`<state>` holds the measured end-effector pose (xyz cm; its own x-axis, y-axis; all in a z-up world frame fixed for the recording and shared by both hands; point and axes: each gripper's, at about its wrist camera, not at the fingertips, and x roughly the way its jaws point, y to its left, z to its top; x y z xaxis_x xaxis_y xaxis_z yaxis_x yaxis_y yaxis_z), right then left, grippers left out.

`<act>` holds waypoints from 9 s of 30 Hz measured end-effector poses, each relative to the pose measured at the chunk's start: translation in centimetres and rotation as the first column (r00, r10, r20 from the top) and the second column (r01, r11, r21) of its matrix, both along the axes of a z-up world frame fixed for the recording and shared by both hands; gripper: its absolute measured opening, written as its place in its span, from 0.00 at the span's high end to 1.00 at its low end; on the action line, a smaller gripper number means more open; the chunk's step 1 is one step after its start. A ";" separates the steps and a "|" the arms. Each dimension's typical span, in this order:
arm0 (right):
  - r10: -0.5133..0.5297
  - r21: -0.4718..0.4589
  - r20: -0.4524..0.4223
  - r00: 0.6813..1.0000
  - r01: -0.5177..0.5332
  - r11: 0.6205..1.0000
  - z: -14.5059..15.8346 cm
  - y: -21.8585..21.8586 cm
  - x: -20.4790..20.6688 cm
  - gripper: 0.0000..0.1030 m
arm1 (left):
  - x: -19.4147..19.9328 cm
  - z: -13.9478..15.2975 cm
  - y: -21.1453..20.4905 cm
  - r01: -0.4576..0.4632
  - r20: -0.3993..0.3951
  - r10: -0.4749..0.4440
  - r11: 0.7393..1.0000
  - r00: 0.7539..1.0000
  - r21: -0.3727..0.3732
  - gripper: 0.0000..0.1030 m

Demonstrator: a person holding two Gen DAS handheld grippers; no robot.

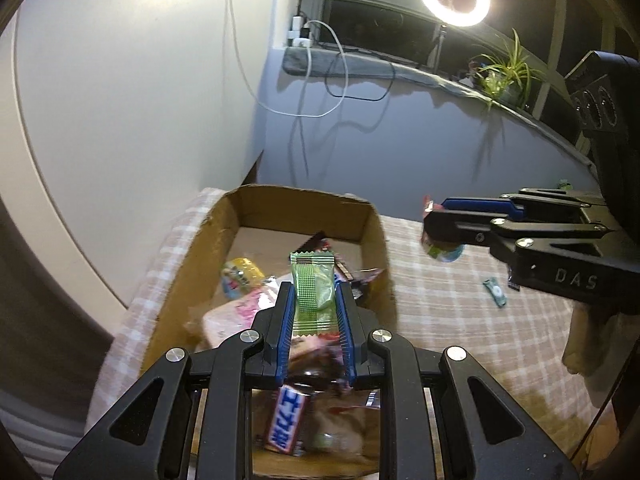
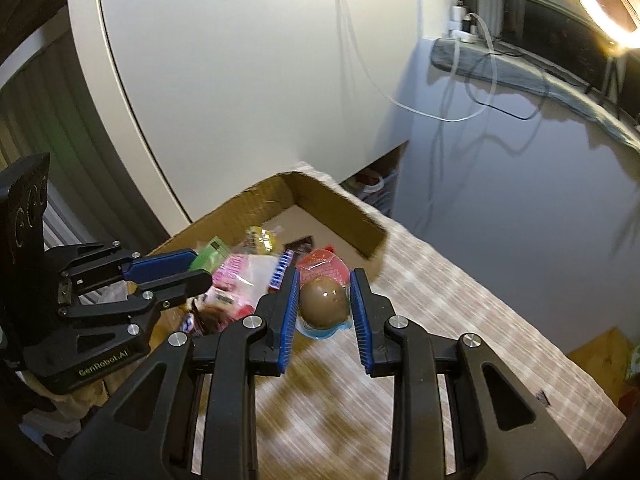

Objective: Organize snacks

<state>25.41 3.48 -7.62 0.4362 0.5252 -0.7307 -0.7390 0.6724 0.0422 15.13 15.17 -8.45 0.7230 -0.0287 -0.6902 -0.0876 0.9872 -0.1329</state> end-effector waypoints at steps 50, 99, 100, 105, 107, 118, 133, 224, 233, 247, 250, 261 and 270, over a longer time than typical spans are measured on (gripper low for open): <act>-0.220 -0.016 0.045 0.974 0.221 0.975 0.7 -10.5 1.9 0.16 | 0.6 0.8 -5.7 0.076 0.040 -0.075 0.997 0.996 -0.021 0.33; -0.470 -0.235 -0.185 0.863 0.425 0.874 -10.8 -22.8 8.6 0.64 | 10.8 -8.5 -24.8 0.342 -0.180 -0.342 0.939 0.922 -0.032 0.70; -0.470 -0.233 -0.181 0.864 0.427 0.874 -10.7 -23.0 8.4 0.64 | 10.9 -8.6 -24.8 0.342 -0.179 -0.342 0.939 0.922 -0.031 0.70; -0.466 -0.234 -0.179 0.867 0.422 0.876 -10.7 -23.9 7.6 0.64 | 11.2 -8.8 -25.4 0.349 -0.176 -0.343 0.937 0.923 0.002 0.75; -0.459 -0.243 -0.172 0.872 0.414 0.877 -10.7 -24.0 7.4 0.64 | 11.2 -8.8 -25.1 0.350 -0.175 -0.344 0.937 0.922 0.002 0.77; -0.475 -0.273 -0.108 0.873 0.434 0.859 -10.9 -24.3 6.1 0.37 | 11.5 -8.8 -23.6 0.338 -0.172 -0.342 0.940 0.924 -0.055 0.79; -0.459 -0.194 -0.140 0.878 0.430 0.882 -9.6 -24.4 5.2 0.79 | 8.9 -6.7 -21.0 0.316 -0.136 -0.320 0.947 0.937 -0.053 0.79; -0.078 0.012 -0.037 0.996 0.078 0.997 -0.8 3.7 -0.2 0.36 | -2.5 0.8 2.5 -0.106 0.056 0.106 0.994 0.993 -0.009 0.32; -0.133 0.077 0.035 0.991 0.130 0.989 1.0 0.1 -3.9 0.17 | -5.0 2.0 1.4 -0.116 0.086 0.115 0.993 0.990 0.004 0.28; -0.220 0.090 0.130 0.967 0.209 0.974 1.6 -4.5 -10.3 0.12 | -9.2 3.5 -0.6 -0.166 0.123 0.160 0.985 0.979 0.042 0.21; -0.229 0.089 0.135 0.964 0.218 0.972 1.5 -5.0 -11.0 0.12 | -9.7 3.5 -0.7 -0.178 0.118 0.173 0.984 0.978 0.033 0.20; -0.250 0.098 0.135 0.959 0.238 0.966 1.7 -6.1 -11.9 0.12 | -10.6 3.7 -1.2 -0.185 0.123 0.177 0.981 0.976 0.053 0.20; -0.259 0.099 0.139 0.956 0.247 0.964 1.7 -6.6 -12.1 0.12 | -10.8 3.6 -1.6 -0.181 0.122 0.173 0.982 0.977 0.061 0.20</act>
